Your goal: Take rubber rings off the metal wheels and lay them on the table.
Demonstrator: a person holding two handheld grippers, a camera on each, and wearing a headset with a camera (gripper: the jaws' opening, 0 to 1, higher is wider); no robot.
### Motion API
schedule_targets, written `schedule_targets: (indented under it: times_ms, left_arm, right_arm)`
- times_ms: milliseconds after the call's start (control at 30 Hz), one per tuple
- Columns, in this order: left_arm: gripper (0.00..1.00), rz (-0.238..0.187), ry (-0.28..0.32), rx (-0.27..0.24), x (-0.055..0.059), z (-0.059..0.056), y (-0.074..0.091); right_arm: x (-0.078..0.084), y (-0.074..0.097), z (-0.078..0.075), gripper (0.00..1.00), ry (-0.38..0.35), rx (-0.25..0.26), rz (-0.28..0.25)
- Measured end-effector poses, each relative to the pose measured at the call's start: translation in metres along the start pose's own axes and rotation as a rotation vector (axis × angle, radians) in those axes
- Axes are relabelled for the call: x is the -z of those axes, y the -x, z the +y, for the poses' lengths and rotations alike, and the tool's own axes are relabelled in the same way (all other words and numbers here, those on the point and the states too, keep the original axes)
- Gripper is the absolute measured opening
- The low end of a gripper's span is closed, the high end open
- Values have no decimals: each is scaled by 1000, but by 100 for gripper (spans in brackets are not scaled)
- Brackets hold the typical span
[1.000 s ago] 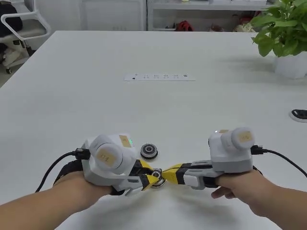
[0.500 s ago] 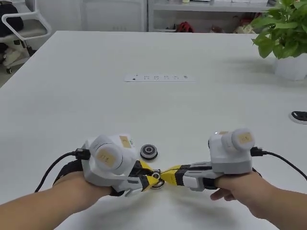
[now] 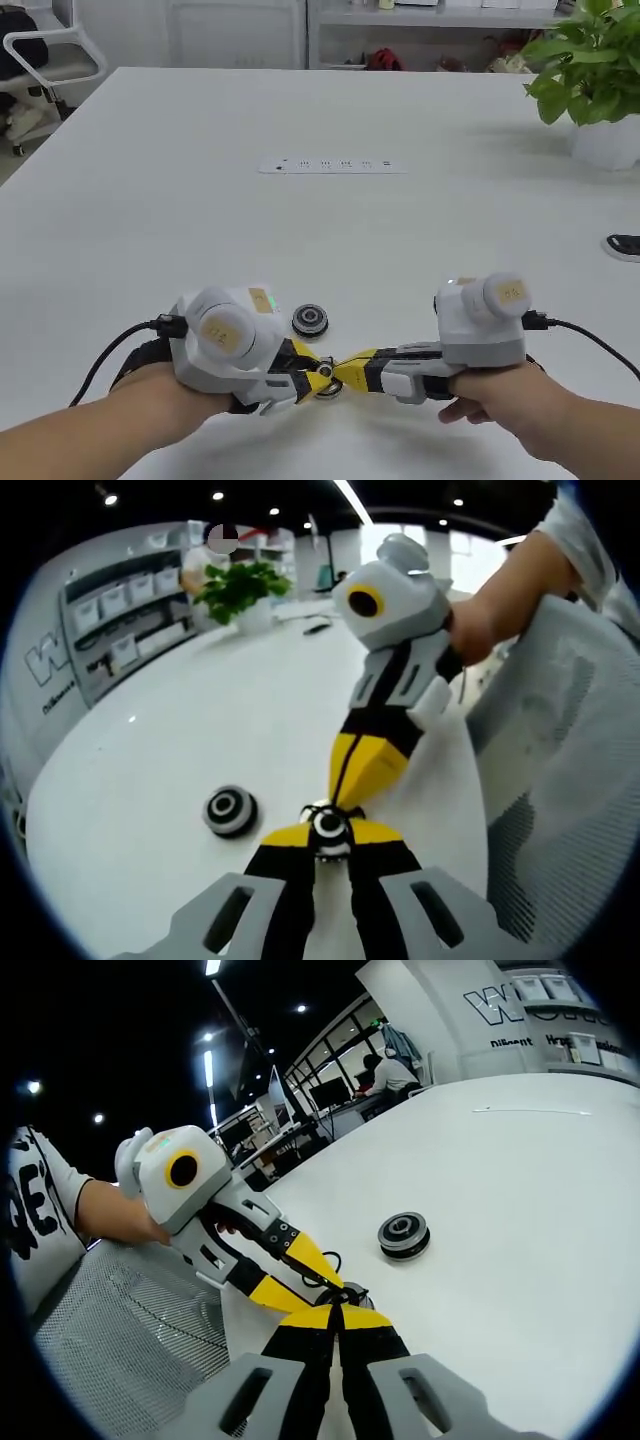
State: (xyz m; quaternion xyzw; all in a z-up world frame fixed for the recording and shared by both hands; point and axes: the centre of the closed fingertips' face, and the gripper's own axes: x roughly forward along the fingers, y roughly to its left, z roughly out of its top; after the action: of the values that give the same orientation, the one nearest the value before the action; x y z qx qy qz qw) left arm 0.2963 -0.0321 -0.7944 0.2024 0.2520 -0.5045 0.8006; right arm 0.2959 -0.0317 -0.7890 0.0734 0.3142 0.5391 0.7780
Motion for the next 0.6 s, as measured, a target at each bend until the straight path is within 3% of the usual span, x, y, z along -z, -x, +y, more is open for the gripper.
schedule_targets:
  times_ms: [133, 600]
  left_arm:
    - [12, 0, 0, -1, 0, 0, 0]
    - [14, -23, -16, 3, 0, 0, 0]
  right_arm:
    - [2, -2, 9, 0, 12, -39, 12]
    - [-2, 0, 1, 0, 0, -15, -7]
